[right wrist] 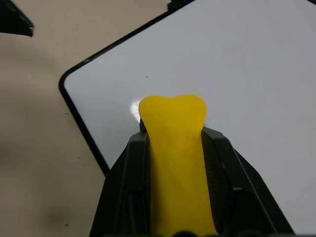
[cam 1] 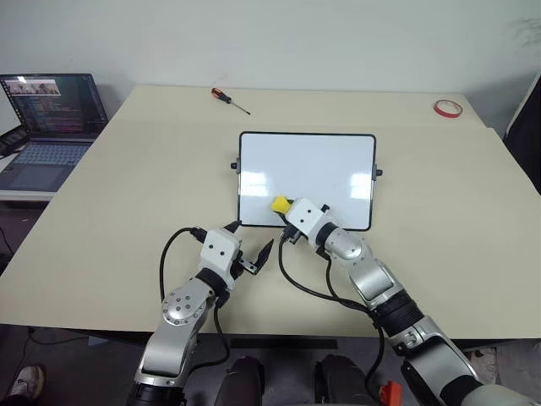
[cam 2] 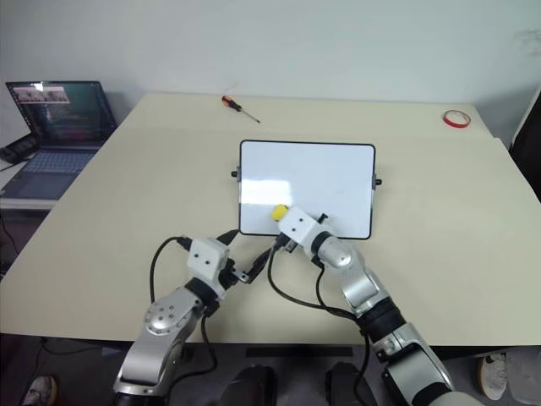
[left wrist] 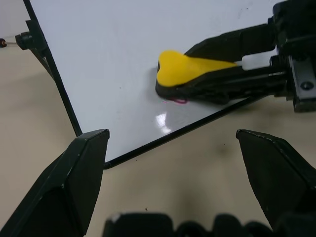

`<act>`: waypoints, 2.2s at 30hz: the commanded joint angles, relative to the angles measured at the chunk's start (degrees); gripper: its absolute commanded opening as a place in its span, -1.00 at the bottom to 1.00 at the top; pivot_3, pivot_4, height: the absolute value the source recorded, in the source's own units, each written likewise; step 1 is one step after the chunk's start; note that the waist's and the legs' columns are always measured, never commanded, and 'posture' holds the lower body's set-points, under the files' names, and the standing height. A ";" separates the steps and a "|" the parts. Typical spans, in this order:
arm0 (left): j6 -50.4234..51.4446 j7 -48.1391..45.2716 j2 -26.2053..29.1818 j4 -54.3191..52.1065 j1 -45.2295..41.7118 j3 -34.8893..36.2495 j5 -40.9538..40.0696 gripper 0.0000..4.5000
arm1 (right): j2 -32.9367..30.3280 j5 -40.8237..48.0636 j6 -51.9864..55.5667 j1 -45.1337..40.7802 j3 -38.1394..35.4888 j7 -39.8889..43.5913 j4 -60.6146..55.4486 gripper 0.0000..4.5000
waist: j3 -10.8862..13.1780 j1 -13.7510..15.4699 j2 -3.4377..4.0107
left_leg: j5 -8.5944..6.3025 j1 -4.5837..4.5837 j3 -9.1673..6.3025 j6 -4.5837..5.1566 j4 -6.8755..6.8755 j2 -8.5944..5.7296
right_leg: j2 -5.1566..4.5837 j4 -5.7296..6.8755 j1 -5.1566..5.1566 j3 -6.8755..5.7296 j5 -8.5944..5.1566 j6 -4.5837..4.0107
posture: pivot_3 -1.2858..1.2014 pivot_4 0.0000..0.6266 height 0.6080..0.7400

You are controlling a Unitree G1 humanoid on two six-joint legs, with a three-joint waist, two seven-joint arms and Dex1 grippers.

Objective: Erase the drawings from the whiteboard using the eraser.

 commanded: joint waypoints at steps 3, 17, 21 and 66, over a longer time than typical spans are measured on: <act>-0.69 0.83 -0.29 -3.09 -0.34 -0.10 0.10 1.00 | -1.07 -3.98 -1.99 -1.67 3.23 1.66 0.25 -0.51 | 0.00 0.00 0.00 | 0.00 0.00 0.00 0.00 0.00 0.00 | 0.00 0.00 0.00 -0.01 0.00 0.00 | 0.03 -0.52 1.00; -0.84 0.20 -0.75 -1.56 -2.07 -1.01 -0.30 1.00 | -13.62 -6.40 2.58 3.93 -1.92 2.42 -6.93 -0.51 | -0.01 1.15 -0.01 | 0.00 0.00 -0.16 0.00 0.10 -0.11 | -0.01 -0.02 0.15 -0.15 0.01 0.02 | 0.03 -0.52 1.00; -1.12 0.00 -0.71 -0.38 -3.05 -0.93 -0.39 1.00 | -17.50 -6.40 2.22 7.00 -2.29 4.00 -10.09 -0.51 | -0.03 1.32 -0.03 | 0.00 0.04 -0.13 0.00 0.11 -0.09 | -0.01 -0.02 0.18 -0.13 0.01 0.03 | 0.03 -0.52 1.00; -0.58 -1.03 -1.19 -0.30 -2.88 -2.24 -1.28 1.00 | -15.59 -9.06 -1.47 7.10 -3.10 2.89 -8.86 -0.51 | -0.01 0.88 -0.04 | 0.01 0.05 -0.11 -0.01 0.10 -0.08 | -0.01 -0.03 0.18 -0.12 0.02 0.01 | 0.03 -0.52 1.00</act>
